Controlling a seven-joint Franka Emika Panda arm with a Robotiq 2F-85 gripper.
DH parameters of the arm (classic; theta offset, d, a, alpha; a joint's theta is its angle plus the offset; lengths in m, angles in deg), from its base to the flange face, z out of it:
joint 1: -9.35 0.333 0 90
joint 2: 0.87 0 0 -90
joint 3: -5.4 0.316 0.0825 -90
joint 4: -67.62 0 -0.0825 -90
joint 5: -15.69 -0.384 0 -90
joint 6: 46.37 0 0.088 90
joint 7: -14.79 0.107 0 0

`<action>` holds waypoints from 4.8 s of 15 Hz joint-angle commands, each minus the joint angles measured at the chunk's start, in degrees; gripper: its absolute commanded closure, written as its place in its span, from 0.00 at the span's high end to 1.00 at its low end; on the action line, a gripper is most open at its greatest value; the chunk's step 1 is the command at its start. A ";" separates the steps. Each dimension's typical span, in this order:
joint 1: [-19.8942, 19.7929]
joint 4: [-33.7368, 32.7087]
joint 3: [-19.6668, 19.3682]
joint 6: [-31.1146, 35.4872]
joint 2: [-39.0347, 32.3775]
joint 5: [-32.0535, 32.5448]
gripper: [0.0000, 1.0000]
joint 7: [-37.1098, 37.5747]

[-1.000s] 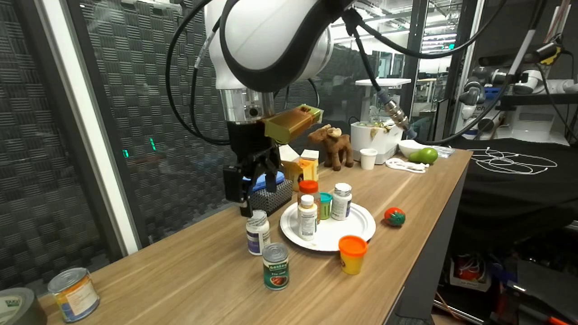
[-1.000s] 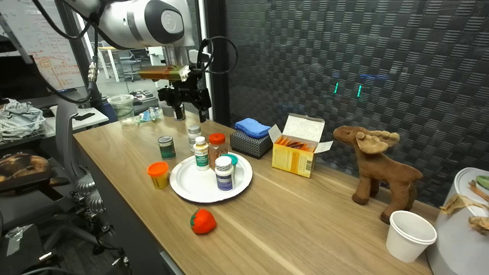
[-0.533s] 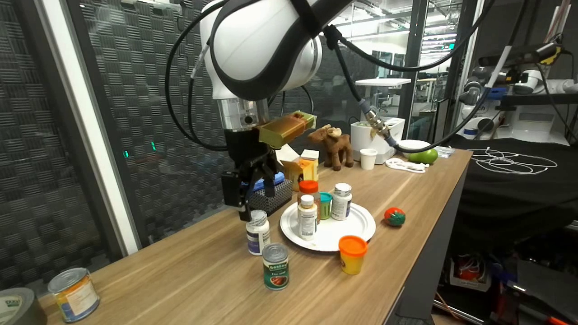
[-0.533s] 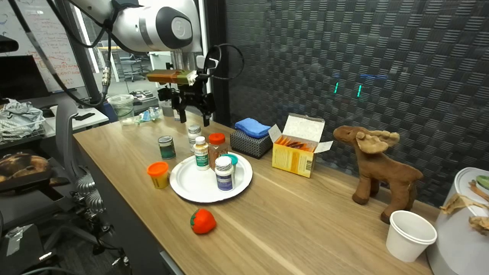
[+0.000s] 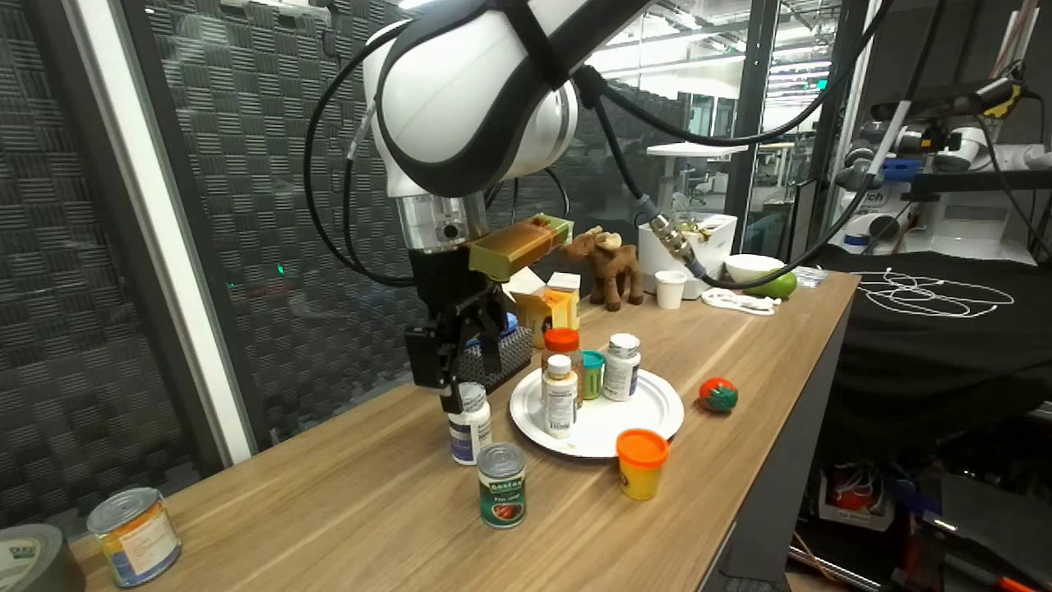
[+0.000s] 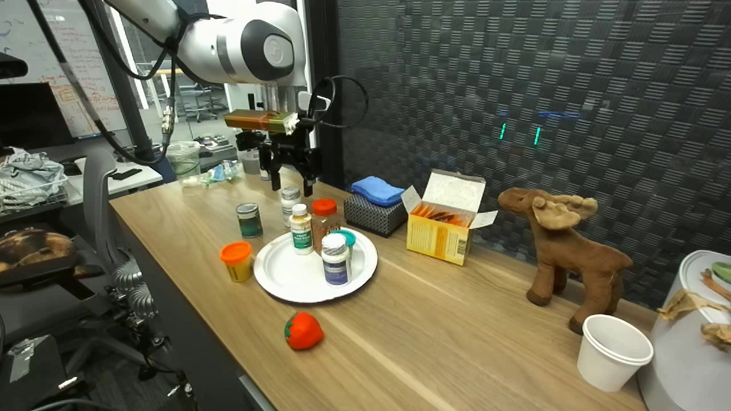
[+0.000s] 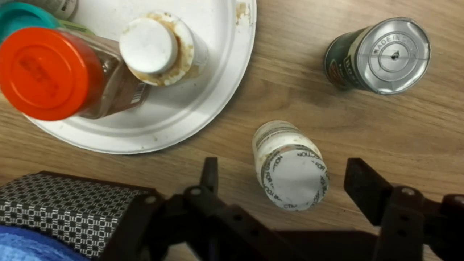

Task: Pick up the bottles and small containers from the table and put them on the white plate.

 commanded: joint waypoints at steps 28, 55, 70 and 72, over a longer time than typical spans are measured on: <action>-4.45 26.81 -3.42 -0.60 37.29 6.18 0.20 7.00; -7.59 32.77 -5.74 12.01 23.43 2.32 0.20 9.14; -7.39 35.74 -6.98 13.50 28.99 4.44 1.00 10.59; -7.15 37.69 -6.38 13.23 32.50 4.54 1.00 11.43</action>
